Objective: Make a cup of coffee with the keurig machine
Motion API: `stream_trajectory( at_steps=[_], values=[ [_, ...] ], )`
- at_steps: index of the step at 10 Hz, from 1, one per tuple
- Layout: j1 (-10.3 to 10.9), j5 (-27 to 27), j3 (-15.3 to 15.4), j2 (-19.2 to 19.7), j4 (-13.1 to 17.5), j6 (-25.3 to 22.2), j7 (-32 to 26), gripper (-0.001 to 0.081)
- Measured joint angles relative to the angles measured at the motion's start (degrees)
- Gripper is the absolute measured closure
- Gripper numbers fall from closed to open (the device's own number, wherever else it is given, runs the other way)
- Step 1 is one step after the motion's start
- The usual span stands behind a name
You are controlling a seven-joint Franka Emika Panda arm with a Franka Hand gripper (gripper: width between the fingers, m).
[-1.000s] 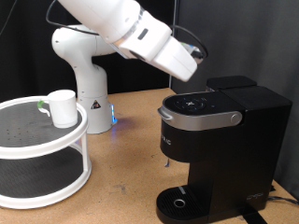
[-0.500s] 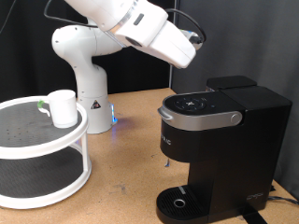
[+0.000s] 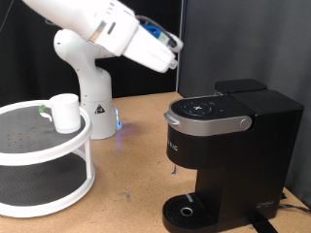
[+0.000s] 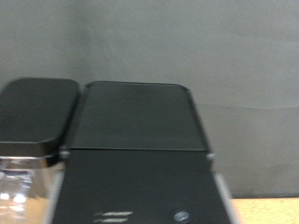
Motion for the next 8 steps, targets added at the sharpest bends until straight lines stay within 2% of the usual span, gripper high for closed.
stream_trajectory(
  at_steps=[2,4,7,8],
  values=[
    [-1.2,-0.2,-1.2,-2.7,-2.2,-3.1,0.5,0.0805],
    [-1.2,-0.1,-1.1,-2.2,-2.2,-2.9,1.1,0.0805],
    [-1.5,0.0,-1.1,-1.9,-3.0,-1.7,12.0,0.0805],
    [-1.9,-0.7,-1.2,-2.1,-3.6,-1.2,14.0,0.0805]
  ],
)
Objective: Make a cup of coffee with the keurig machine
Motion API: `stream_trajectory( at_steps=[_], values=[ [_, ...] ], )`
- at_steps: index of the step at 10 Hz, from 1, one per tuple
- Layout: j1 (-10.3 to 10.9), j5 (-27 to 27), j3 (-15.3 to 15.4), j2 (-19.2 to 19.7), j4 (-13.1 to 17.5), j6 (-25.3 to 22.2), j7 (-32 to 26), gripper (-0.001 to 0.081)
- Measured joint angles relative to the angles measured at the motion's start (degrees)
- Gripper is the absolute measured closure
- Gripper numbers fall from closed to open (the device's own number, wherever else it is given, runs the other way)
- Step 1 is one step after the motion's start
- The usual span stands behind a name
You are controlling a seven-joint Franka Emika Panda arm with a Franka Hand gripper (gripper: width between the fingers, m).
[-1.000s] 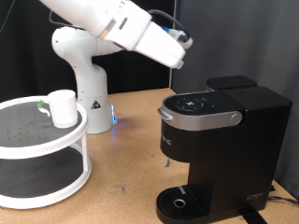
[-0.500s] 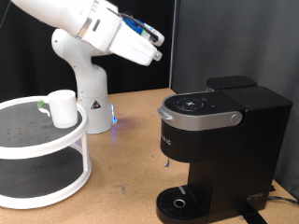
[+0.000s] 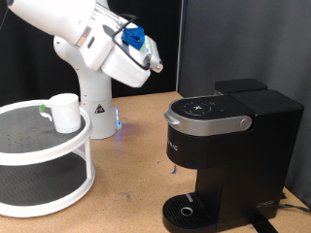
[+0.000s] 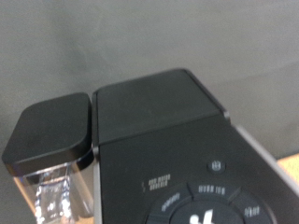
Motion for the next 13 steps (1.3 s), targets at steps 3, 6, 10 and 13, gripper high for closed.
stream_trajectory(
  at_steps=[3,6,10,13],
  values=[
    [-1.3,-4.3,-0.2,-2.0,-1.9,-0.3,1.3,0.0805],
    [-1.5,-3.4,-1.1,-3.4,-2.7,-1.6,0.6,0.0805],
    [-1.6,-0.4,2.8,-7.1,-8.8,20.7,5.3,0.0805],
    [-1.9,0.6,2.3,-13.2,-13.2,22.9,1.9,0.0805]
  ],
)
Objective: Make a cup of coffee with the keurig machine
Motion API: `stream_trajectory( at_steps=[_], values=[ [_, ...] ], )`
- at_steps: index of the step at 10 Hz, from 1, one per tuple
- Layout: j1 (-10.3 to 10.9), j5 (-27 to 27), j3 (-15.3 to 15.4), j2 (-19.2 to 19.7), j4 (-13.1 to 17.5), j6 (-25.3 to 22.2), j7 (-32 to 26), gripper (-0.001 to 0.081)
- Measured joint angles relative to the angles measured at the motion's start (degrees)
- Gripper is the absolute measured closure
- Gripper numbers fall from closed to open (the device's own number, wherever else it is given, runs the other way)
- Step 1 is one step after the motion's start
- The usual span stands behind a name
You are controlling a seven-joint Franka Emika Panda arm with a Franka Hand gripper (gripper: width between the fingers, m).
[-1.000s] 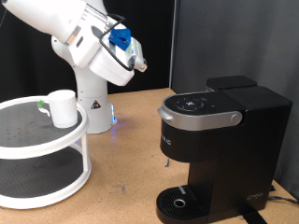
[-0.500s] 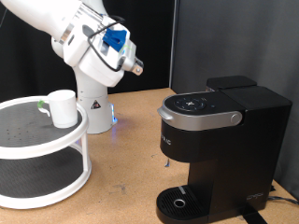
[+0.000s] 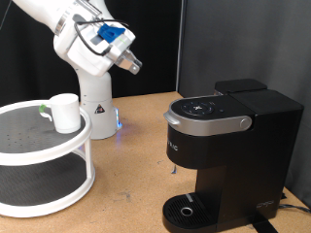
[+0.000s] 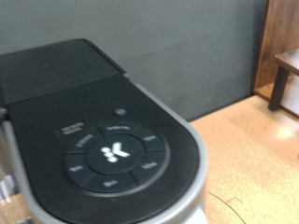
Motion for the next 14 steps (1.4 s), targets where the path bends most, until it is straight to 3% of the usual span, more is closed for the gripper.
stream_trajectory(
  at_steps=[3,6,12,14],
  values=[
    [-1.9,-4.8,-0.4,-5.0,-2.5,-4.0,1.2,0.0805],
    [-3.4,-7.5,-0.4,-8.3,-4.8,-4.5,1.7,0.0805],
    [-4.9,-8.4,-0.6,-10.2,-5.8,-6.6,2.6,0.0805],
    [-5.2,-11.2,-2.6,-10.9,-5.8,-12.2,0.1,0.0805]
  ],
)
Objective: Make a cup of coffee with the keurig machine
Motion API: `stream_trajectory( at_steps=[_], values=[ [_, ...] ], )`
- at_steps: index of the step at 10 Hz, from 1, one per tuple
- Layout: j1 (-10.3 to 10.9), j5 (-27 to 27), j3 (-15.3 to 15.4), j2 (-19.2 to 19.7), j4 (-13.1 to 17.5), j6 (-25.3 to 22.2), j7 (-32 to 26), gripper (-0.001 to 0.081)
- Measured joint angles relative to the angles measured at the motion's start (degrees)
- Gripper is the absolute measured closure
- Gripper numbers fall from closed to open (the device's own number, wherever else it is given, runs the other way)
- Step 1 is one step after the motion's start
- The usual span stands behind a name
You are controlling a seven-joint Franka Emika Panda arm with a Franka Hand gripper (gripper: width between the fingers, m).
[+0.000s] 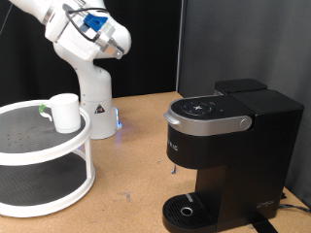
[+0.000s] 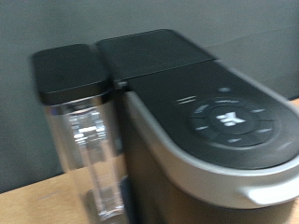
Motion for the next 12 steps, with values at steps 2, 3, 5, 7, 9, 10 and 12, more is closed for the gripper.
stream_trajectory(
  at_steps=[2,3,5,7,9,10,12],
  values=[
    [-1.7,-4.1,-2.8,-2.1,0.0,-7.1,-0.7,0.0805],
    [-2.8,-5.1,-3.9,-3.4,0.0,-9.1,-0.8,0.0805],
    [-5.1,-6.4,-6.1,-5.8,0.3,-12.7,-0.8,0.0805],
    [-6.4,-6.9,-7.4,-8.2,0.6,-14.5,-0.7,0.0805],
    [-6.4,-8.8,-7.4,-7.8,0.6,-16.1,-0.7,0.0805],
    [-6.4,-12.2,-7.4,-7.5,1.1,-18.9,-0.7,0.0805],
    [-6.4,-17.1,-7.5,-7.2,2.1,-20.9,-0.9,0.0805]
  ],
)
